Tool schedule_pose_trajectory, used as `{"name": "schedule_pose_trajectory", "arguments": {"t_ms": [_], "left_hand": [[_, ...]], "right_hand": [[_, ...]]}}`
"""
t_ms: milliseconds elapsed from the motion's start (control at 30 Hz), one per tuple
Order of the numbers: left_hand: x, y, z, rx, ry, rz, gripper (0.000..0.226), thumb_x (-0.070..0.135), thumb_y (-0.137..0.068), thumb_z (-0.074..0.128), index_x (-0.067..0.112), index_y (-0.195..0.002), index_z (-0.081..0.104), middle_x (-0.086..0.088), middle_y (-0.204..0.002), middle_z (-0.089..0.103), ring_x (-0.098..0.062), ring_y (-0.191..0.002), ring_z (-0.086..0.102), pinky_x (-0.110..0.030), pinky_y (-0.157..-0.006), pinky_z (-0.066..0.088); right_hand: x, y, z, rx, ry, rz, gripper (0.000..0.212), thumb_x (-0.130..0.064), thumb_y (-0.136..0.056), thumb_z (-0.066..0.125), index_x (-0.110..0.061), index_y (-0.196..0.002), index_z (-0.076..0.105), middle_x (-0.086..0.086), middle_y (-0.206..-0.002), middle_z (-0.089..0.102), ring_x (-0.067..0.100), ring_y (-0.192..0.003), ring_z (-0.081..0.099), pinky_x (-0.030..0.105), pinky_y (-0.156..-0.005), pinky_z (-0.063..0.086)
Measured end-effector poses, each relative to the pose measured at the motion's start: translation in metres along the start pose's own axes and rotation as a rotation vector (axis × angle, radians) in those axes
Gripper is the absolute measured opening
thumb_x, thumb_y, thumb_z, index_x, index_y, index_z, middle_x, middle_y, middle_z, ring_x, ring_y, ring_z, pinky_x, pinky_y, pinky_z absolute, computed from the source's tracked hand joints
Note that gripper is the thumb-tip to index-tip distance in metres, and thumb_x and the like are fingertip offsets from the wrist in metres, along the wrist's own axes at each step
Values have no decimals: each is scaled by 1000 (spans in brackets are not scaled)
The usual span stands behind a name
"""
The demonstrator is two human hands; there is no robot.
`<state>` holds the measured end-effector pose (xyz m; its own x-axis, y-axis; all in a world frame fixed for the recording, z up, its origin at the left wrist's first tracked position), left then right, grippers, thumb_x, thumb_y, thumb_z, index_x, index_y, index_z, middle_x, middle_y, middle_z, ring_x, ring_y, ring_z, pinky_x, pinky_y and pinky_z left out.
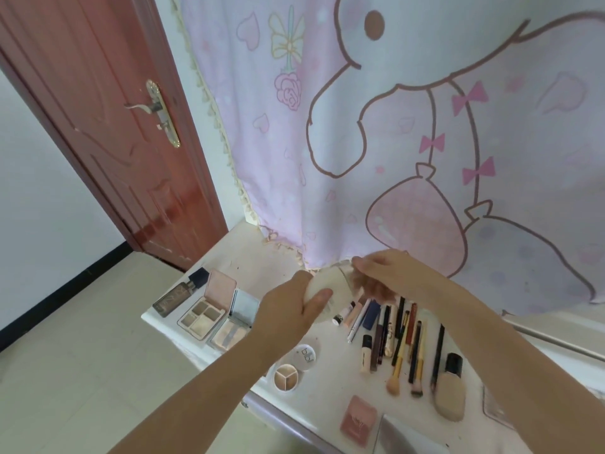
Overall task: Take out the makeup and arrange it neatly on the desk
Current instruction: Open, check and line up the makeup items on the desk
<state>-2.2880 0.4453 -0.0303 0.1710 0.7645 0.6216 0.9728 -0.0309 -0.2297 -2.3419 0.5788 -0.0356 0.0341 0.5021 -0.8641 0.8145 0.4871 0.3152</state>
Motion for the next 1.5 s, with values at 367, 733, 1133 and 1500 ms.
{"name": "schedule_pose_trajectory", "arguments": {"t_ms": [367, 733, 1133, 1500], "left_hand": [[-16, 12, 7, -152, 46, -66, 31, 33, -88, 55, 3, -92, 58, -2, -74, 51, -19, -67, 48, -21, -55, 31], [-72, 55, 54, -455, 551, -483, 4, 23, -91, 53, 23, -89, 57, 4, -88, 62, -29, -84, 68, -46, -82, 53], [-118, 124, 134, -585, 489, -721, 31, 19, -93, 50, -1, -117, 52, -21, -114, 57, -33, -106, 58, -43, -84, 54], [-136, 144, 176, -502, 493, -893, 18, 25, -92, 52, 7, -88, 52, -10, -85, 56, -27, -77, 64, -31, -68, 56]], "right_hand": [[3, -8, 15, -137, 97, -124, 24, -10, -80, 65, -20, -101, 58, -3, -88, 69, 10, -64, 66, 22, -64, 56], [37, -9, 42, -216, 15, -102, 29, 1, -82, 60, -13, -107, 59, -2, -89, 62, 9, -77, 61, 25, -70, 52], [153, -19, 112, -352, 87, 236, 28, -9, -88, 54, -11, -116, 49, 1, -92, 63, 12, -74, 57, 19, -59, 46], [194, -35, 127, -258, 165, 316, 26, -7, -89, 49, -4, -114, 54, 4, -88, 56, 10, -72, 50, 18, -56, 40]]}}
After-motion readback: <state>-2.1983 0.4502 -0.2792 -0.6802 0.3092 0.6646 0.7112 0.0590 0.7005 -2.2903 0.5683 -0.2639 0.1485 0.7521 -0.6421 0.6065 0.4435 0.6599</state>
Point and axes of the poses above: each hand's wrist, its own y-axis away from the middle knuckle, its own z-axis out of the palm, x = y × z, the point moved 9 cm from there along -y, towards the middle knuckle
